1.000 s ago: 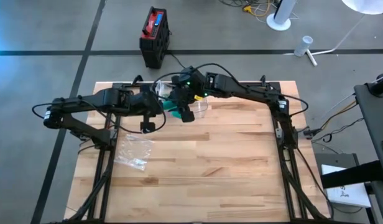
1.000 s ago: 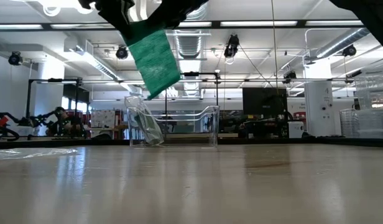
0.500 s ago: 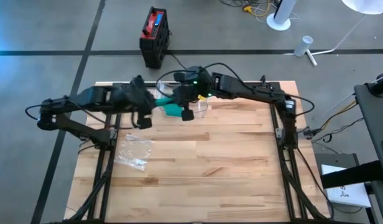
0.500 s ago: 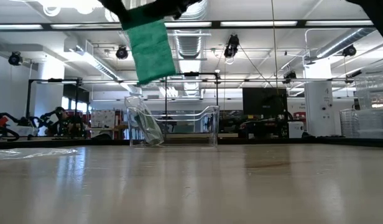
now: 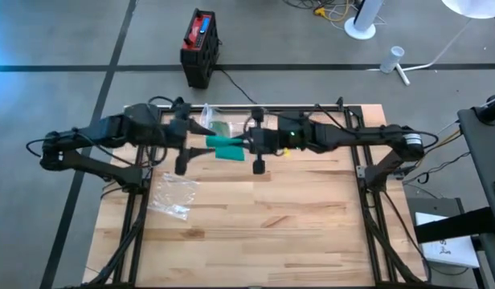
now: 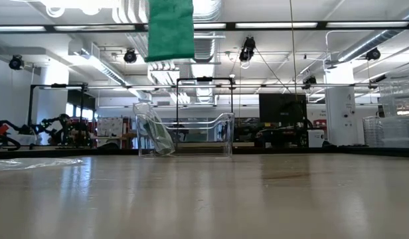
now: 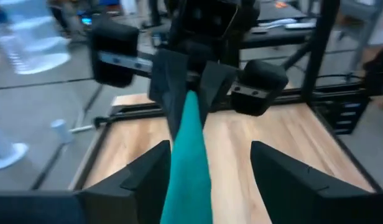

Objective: Roll bandage
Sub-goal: Roll the blue bandage

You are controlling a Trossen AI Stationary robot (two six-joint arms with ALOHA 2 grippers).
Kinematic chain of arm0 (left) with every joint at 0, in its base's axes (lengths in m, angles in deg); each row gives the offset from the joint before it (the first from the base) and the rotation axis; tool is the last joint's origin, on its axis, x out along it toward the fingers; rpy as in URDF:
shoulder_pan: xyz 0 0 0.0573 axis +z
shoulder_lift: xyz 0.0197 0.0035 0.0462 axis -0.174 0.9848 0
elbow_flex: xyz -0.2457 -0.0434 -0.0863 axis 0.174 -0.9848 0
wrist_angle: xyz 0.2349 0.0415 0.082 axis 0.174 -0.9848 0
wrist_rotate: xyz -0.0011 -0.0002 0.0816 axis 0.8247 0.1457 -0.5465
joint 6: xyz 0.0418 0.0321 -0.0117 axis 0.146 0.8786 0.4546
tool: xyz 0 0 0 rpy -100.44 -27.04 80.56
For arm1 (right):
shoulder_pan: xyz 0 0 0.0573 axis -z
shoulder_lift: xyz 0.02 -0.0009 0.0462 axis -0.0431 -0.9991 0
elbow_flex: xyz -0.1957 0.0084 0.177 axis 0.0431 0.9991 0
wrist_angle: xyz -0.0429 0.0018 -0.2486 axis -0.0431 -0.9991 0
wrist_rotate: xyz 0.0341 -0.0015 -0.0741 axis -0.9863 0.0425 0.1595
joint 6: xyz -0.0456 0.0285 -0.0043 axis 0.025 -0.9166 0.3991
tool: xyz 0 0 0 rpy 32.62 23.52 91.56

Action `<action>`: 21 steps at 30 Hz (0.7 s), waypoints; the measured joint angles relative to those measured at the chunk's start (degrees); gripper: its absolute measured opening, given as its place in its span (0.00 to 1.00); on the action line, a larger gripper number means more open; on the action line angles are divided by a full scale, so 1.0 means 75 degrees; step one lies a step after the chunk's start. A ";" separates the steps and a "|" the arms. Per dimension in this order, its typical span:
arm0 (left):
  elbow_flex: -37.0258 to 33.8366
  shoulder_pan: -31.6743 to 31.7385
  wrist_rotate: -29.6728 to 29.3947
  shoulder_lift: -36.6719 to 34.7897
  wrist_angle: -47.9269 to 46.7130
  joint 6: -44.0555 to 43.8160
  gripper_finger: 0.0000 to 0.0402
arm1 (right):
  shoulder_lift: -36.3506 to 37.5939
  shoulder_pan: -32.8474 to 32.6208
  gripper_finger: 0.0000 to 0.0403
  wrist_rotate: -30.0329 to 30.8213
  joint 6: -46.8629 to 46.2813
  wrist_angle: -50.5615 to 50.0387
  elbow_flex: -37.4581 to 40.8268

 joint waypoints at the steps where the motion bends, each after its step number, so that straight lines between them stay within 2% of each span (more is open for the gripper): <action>1: -0.0002 0.0000 0.0141 0.0146 0.0113 -0.0028 0.53 | 0.0021 -0.0099 0.02 0.0202 0.0087 0.0072 0.0027; 11: 0.0478 0.0003 0.0306 0.1219 -0.0251 -0.0017 0.51 | 0.0060 -0.0878 0.02 0.2081 0.1389 0.0059 0.0033; 15: 0.0504 0.0006 0.0380 0.1285 -0.0278 -0.0306 0.49 | 0.0076 -0.1059 0.02 0.2535 0.2125 0.0081 0.0032; 21: 0.0504 0.0015 0.1188 0.1228 -0.0267 -0.1269 0.46 | 0.0076 -0.1299 0.02 0.2719 0.3521 0.0087 0.0032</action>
